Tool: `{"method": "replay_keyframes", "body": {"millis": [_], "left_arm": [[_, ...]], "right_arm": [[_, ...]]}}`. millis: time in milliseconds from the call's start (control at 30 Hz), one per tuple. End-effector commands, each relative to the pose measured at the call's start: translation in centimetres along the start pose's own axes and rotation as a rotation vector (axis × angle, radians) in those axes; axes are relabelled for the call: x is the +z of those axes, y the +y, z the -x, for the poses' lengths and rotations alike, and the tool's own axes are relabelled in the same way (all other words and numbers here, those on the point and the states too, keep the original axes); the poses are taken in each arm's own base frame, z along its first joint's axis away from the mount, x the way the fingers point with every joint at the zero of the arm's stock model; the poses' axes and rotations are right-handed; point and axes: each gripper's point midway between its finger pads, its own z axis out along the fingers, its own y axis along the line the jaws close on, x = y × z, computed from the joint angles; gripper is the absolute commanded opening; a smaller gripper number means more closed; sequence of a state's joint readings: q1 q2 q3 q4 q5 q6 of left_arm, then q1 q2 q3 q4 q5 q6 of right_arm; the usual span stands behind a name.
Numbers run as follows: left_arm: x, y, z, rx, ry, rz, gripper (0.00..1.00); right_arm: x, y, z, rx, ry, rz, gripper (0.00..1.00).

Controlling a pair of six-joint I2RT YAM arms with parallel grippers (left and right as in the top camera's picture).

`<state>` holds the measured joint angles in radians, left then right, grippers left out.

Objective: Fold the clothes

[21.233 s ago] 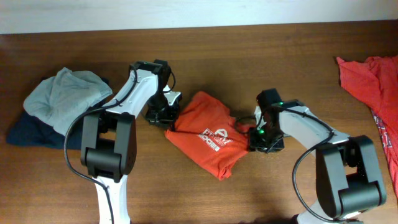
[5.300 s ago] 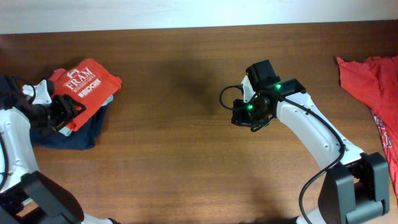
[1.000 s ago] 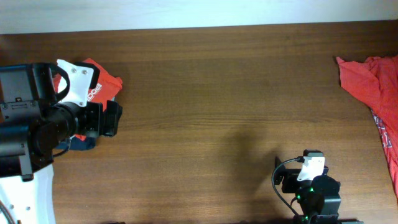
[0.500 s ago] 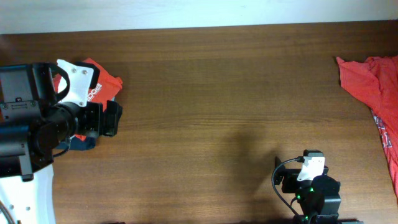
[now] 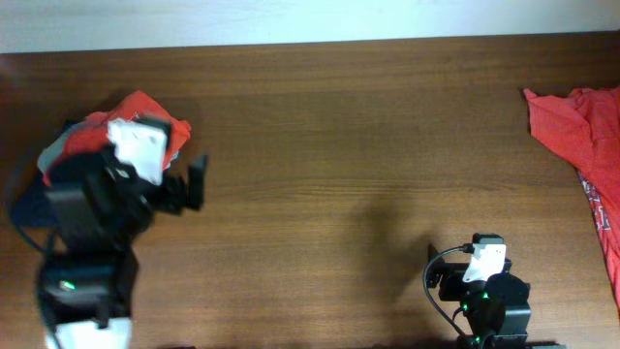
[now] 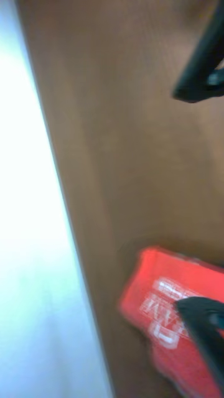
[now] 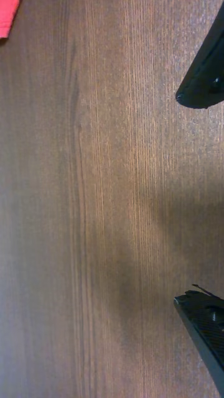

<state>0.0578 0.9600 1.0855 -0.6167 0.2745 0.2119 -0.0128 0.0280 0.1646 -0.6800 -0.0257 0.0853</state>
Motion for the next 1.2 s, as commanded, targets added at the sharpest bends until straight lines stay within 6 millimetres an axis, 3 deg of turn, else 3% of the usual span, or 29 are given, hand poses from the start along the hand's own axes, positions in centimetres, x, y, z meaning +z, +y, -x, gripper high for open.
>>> {"method": "replay_keyframes", "body": {"millis": [0, 67, 167, 400, 600, 800, 1167], "left_arm": [[1.0, -2.5, -5.6, -0.058, -0.089, -0.069, 0.99], [0.7, -3.1, -8.5, -0.039, -0.147, -0.058, 0.99], [-0.2, -3.9, -10.8, -0.015, -0.23, -0.045, 0.99], [-1.6, -4.9, -13.6, 0.034, -0.375, -0.019, 0.99], [-0.4, -5.5, -14.6, 0.078, -0.483, -0.039, 0.99], [0.1, -5.6, -15.6, 0.06, -0.429, -0.046, 0.99], [0.1, -5.6, -15.6, 0.06, -0.429, -0.046, 0.99]], "right_arm": [[0.1, -0.4, -0.2, 0.004, 0.004, -0.019, 0.99], [0.1, -0.4, -0.2, 0.004, 0.004, -0.019, 0.99], [0.1, -0.4, -0.2, 0.004, 0.004, -0.019, 0.99], [0.1, -0.4, -0.2, 0.004, 0.004, -0.019, 0.99], [0.1, -0.4, -0.2, 0.004, 0.004, -0.019, 0.99], [0.1, -0.4, -0.2, 0.004, 0.004, -0.019, 0.98], [0.1, -0.4, -0.2, 0.004, 0.004, -0.019, 0.98]]}}
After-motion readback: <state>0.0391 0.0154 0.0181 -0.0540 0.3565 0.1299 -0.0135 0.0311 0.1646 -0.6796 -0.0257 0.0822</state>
